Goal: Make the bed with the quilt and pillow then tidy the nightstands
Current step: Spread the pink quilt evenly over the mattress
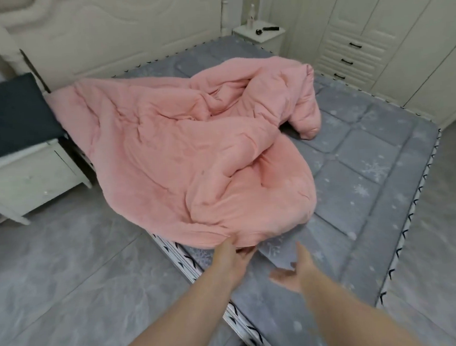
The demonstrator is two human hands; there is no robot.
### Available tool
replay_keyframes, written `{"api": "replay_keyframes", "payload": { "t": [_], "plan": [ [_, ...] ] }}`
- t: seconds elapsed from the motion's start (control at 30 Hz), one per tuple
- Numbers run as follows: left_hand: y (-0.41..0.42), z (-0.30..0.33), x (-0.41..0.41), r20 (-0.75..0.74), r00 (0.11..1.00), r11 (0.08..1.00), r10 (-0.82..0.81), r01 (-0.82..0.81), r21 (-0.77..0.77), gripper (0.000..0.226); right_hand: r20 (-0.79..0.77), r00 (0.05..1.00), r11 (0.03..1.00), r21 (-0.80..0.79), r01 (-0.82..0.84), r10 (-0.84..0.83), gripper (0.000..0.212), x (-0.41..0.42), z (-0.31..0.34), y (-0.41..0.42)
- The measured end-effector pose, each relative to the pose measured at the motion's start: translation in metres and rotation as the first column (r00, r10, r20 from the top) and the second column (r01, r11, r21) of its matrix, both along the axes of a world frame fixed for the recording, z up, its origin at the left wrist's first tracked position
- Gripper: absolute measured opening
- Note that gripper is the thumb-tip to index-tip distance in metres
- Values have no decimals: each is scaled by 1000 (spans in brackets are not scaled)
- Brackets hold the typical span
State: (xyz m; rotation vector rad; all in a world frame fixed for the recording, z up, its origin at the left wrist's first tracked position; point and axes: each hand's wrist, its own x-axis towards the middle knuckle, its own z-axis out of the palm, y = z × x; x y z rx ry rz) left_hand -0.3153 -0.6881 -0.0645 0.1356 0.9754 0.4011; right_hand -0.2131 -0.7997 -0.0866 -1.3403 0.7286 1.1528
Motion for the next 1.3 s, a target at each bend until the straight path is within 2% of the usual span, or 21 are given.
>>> {"api": "replay_keyframes", "payload": {
  "t": [0.1,0.27,0.33,0.4,0.47,0.57,0.63,0.7,0.77,0.83,0.93,1.0,1.13,1.17,1.23,1.27,1.3],
  "plan": [
    [2,9,-8,56,998,997,7,-3,-73,19,-97,976,956,204,209,-192,47,-25,-16,30],
    [18,20,-24,110,992,995,53,-44,-85,18,-123,900,810,397,432,-419,36,-23,-18,82],
    [25,19,-32,126,991,997,47,-40,-62,19,-81,867,759,449,472,-492,34,-13,-18,87],
    [29,15,-37,104,994,999,34,-29,-45,22,-52,867,776,422,469,-495,39,-1,-24,85],
    [29,7,-42,75,997,999,25,-23,-30,28,-18,867,791,399,464,-499,34,9,-17,78],
    [25,-5,-46,62,998,999,28,-27,-19,38,165,831,821,342,458,-532,26,17,0,62],
    [14,-8,-45,48,998,1000,-31,31,0,42,312,771,822,345,453,-556,36,15,9,47],
    [-5,-5,-41,40,988,989,-149,149,5,45,520,712,882,274,384,-472,40,10,13,29],
    [-30,-2,-30,51,959,960,-279,279,-11,42,716,631,951,164,263,-298,39,1,19,8],
    [-59,4,-18,82,928,929,-365,368,-38,39,798,567,976,119,181,-202,39,-9,24,-12],
    [-96,7,3,186,880,888,-437,455,-67,55,830,539,987,77,143,-143,38,-22,22,-44],
    [-112,4,11,199,886,889,-419,445,-108,54,826,550,990,65,127,-125,40,-33,16,-66],
    [-134,1,14,51,957,952,-287,291,-96,29,772,612,982,88,164,-172,46,-56,3,-98],
    [-137,0,12,8,964,960,-266,266,-82,26,707,664,968,131,215,-243,48,-59,1,-101],
    [-144,0,9,-65,970,972,-235,232,-44,28,462,787,911,252,326,-409,52,-62,0,-107],
    [-144,-2,9,-95,973,977,-212,211,-22,31,318,835,883,299,362,-450,58,-61,1,-107],
    [-144,-4,10,-110,976,982,-191,191,-4,34,185,864,859,323,397,-469,73,-58,3,-109]
  ]
}}
